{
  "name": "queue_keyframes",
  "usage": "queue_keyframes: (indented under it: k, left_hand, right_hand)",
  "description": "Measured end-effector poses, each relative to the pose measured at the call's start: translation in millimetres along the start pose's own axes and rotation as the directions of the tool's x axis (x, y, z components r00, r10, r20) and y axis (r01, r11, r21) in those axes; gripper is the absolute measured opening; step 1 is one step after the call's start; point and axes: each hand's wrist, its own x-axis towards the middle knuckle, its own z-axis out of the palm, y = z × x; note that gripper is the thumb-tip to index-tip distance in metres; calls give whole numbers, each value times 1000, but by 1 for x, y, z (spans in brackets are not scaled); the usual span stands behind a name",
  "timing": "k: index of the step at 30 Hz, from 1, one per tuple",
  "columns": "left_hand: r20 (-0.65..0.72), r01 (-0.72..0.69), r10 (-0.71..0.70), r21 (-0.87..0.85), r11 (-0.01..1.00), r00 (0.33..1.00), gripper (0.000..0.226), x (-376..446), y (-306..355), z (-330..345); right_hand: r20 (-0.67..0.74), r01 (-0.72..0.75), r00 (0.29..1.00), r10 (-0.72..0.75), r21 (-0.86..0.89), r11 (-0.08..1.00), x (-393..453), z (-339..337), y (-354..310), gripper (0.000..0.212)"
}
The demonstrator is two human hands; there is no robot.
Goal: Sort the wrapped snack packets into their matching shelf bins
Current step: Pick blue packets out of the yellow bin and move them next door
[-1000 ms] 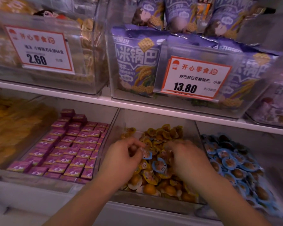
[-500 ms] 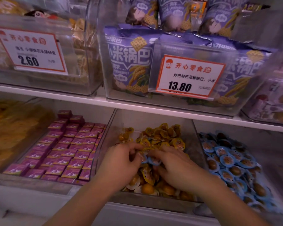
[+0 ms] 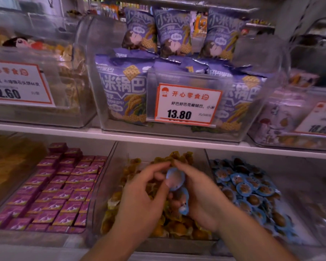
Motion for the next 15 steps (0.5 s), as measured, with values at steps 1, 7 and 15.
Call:
queue_keyframes:
  k: [1, 7, 15]
  left_hand:
    - [36, 1, -2, 3, 1000, 999, 34, 0, 1, 3]
    - [50, -10, 2, 160, 987, 999, 29, 10, -10, 11]
    - [577, -241, -168, 564, 790, 799, 68, 7, -25, 23]
  right_hand:
    - [-26, 35, 999, -36, -41, 999, -3, -1, 0, 32]
    - [-79, 368, 885, -459, -483, 794, -34, -39, -23, 17]
    - [-472, 63, 793, -384, -564, 824, -73, -153, -61, 30]
